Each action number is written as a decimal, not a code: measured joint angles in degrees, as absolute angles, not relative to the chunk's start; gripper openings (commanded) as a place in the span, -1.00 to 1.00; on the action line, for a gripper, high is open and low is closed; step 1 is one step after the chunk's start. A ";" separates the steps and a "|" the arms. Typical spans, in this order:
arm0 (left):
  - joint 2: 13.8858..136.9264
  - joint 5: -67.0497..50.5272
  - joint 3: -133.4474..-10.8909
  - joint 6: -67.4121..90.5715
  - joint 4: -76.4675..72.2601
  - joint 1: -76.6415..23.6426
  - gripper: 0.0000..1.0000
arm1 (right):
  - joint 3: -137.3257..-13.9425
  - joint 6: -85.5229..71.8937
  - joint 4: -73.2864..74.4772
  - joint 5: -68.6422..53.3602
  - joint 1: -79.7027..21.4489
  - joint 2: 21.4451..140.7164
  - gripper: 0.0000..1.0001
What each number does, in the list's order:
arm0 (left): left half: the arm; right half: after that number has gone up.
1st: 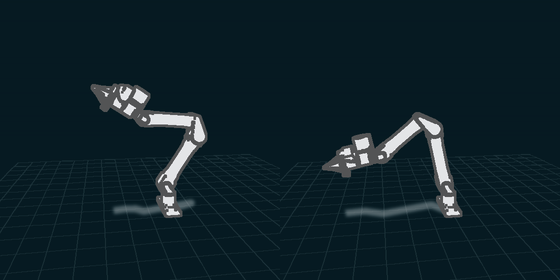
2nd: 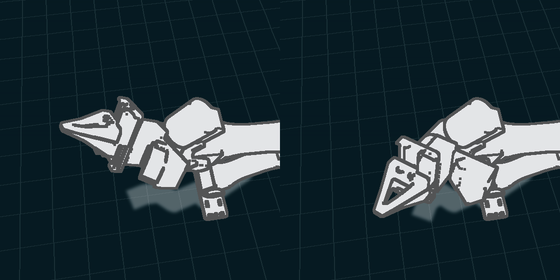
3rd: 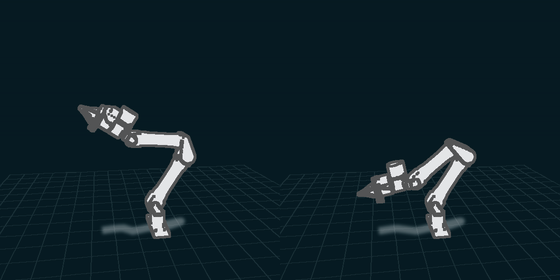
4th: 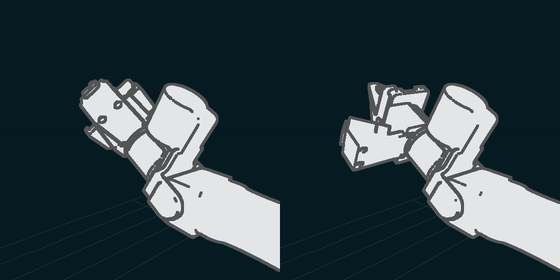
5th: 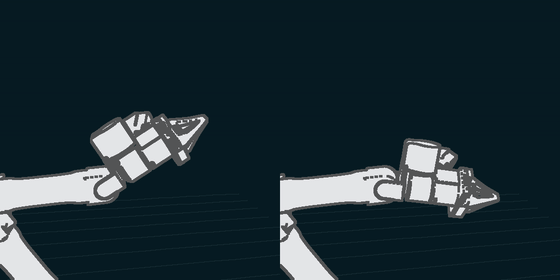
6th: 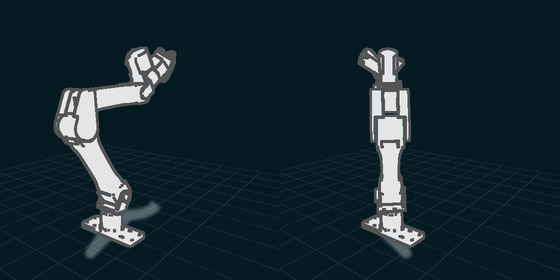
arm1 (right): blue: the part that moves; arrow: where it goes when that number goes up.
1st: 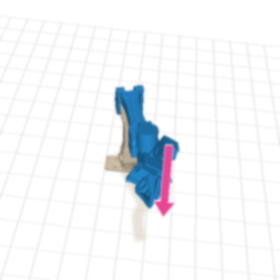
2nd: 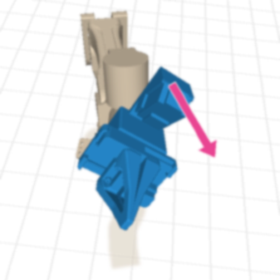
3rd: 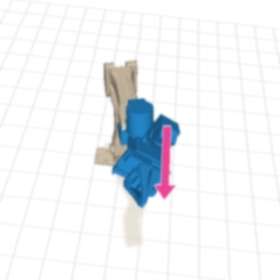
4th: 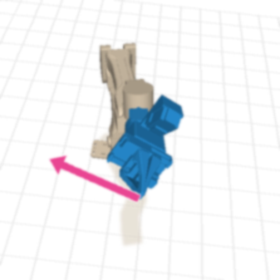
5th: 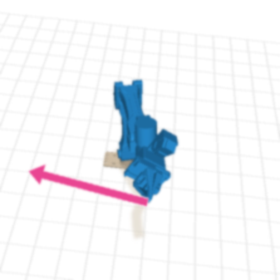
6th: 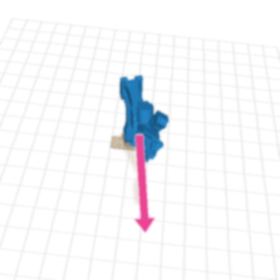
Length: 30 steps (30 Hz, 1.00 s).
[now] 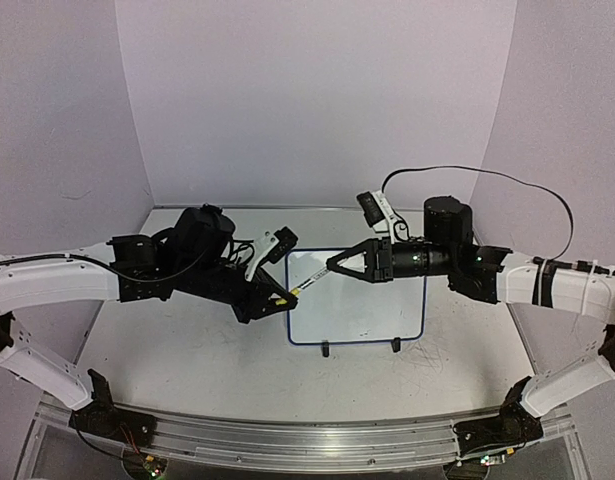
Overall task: Write a sentence on the whiteboard
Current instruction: Open the pen cap from the whiteboard marker, then place the pen cap at the center of the board.
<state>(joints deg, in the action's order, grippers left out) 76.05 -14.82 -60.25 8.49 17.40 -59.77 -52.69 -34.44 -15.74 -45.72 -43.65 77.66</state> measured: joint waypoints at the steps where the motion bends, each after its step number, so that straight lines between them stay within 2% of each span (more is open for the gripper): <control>1: 75.88 -14.94 -60.25 7.60 17.35 -59.96 -1.00 | -52.69 -34.65 -15.68 -45.50 -43.59 77.62 -1.00; 7: 74.72 -13.81 -59.41 5.76 14.64 -60.84 -1.00 | -52.05 -34.74 -14.91 -47.25 -41.55 74.62 -1.00; 15: 70.66 -7.92 -53.89 4.78 16.37 -59.57 -1.00 | -50.57 -33.42 -12.96 -51.96 -23.13 63.30 -1.00; 20: 68.84 5.09 -52.45 9.09 16.59 -58.85 -1.00 | -50.52 -32.03 -10.79 -52.22 -22.63 62.05 -1.00; 24: 68.75 17.10 -51.21 18.65 17.93 -52.43 -1.00 | -49.65 -31.51 -9.33 -51.14 -22.65 62.02 -1.00; 28: 74.09 20.48 -49.73 26.86 19.09 -41.17 -1.00 | -48.72 -31.43 -8.26 -49.98 -22.65 61.83 -1.00; 30: 78.50 21.60 -49.73 29.22 19.81 -39.79 -1.00 | -48.58 -31.38 -7.80 -49.65 -22.65 61.56 -1.00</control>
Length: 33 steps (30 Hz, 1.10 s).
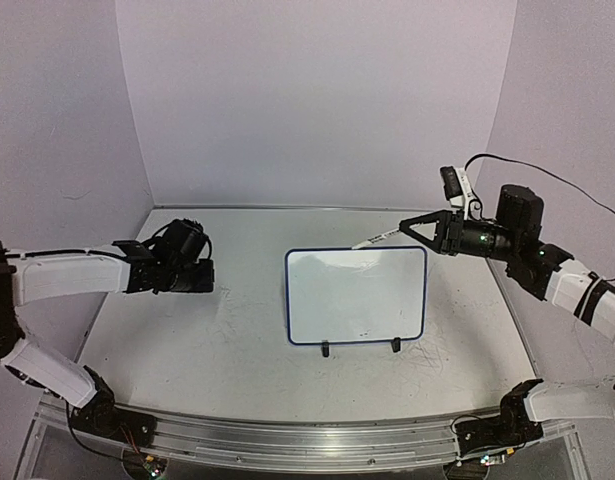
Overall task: Write a sentence on the whiteboard
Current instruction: Place the pen cap at the center of the board, then pass from the right arm to the left
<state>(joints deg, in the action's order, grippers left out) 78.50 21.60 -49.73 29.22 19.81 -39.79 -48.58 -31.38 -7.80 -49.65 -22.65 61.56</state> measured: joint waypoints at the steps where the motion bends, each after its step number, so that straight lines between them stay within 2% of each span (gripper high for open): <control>1: 81.31 21.71 -49.94 30.21 20.01 -39.85 -1.00 | -48.58 -31.33 -7.70 -49.43 -22.65 61.38 -1.00; 8: 101.60 21.88 -54.89 35.37 20.32 -40.42 -1.00 | -47.51 -31.31 -7.60 -48.54 -22.65 59.93 -1.00; 11: 105.39 23.32 -57.09 37.26 19.75 -40.60 -0.95 | -47.00 -31.29 -7.42 -48.10 -22.65 59.68 -1.00; 13: 105.73 23.80 -57.23 38.14 19.42 -40.58 -0.84 | -46.72 -31.31 -7.26 -47.82 -22.65 59.51 -1.00; 16: 105.75 24.12 -57.23 39.05 19.42 -40.66 -0.48 | -46.32 -31.31 -7.02 -47.55 -22.65 59.40 -1.00; 19: 105.65 24.14 -57.06 39.09 19.07 -40.69 -0.23 | -46.11 -31.29 -6.66 -47.44 -22.65 59.50 -1.00; 25: 98.75 23.93 -54.59 38.41 21.37 -40.64 -0.01 | -46.11 -31.27 -6.61 -47.45 -22.73 60.74 -1.00; 28: 91.43 22.68 -54.63 37.13 22.39 -40.61 0.19 | -46.11 -31.28 -6.63 -47.46 -23.15 61.34 -1.00; 31: 82.81 17.83 -54.70 34.81 21.58 -40.50 0.35 | -46.11 -31.34 -6.78 -47.43 -24.18 62.14 -1.00; 33: 77.03 10.39 -54.28 32.74 17.86 -40.49 0.49 | -46.11 -31.44 -7.00 -47.42 -25.40 62.89 -1.00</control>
